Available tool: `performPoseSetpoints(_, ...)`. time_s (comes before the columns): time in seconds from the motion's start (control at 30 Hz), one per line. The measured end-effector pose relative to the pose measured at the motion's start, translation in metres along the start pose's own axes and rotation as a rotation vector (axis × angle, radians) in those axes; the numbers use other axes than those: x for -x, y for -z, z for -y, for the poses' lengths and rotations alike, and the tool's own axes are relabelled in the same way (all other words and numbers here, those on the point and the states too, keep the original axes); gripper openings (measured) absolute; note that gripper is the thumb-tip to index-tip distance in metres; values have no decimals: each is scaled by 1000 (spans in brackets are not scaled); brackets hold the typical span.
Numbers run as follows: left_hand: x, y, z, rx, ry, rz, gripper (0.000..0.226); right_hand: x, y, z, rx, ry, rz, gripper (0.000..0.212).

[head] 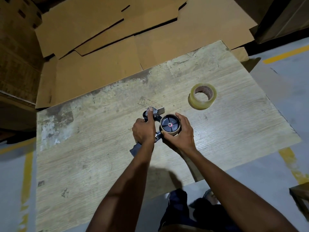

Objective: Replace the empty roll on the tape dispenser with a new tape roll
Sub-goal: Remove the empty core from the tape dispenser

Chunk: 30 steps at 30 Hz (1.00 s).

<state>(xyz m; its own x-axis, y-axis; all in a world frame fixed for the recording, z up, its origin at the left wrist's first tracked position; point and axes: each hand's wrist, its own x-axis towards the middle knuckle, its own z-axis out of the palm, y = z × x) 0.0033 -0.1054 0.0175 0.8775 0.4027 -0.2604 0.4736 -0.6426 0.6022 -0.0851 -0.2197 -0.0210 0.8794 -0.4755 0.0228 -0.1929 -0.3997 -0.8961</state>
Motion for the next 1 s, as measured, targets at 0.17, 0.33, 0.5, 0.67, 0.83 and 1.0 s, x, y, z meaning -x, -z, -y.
performPoseSetpoints(0.17, 1, -5, 3, -25, 9, 63, 89, 0, -9, 5, -3, -75, -32, 103)
performPoseSetpoints(0.33, -4, -5, 5, -6, 21, 71, 84, -2, -13, 0, -36, -79, -82, 95)
performPoseSetpoints(0.5, -11, -11, 8, -1, 16, 2, 85, -2, -12, -12, -65, -18, -101, 86)
performPoseSetpoints(0.67, -10, -16, 9, -16, -39, -85, 86, -7, -2, -19, -101, 60, -24, 83)
performPoseSetpoints(0.83, -8, -15, 8, -33, -87, -112, 85, -21, 18, -21, -30, 277, 121, 82)
performPoseSetpoints(1.0, -5, -13, 6, -14, -65, -111, 84, -14, 7, -12, -14, 176, 20, 75)
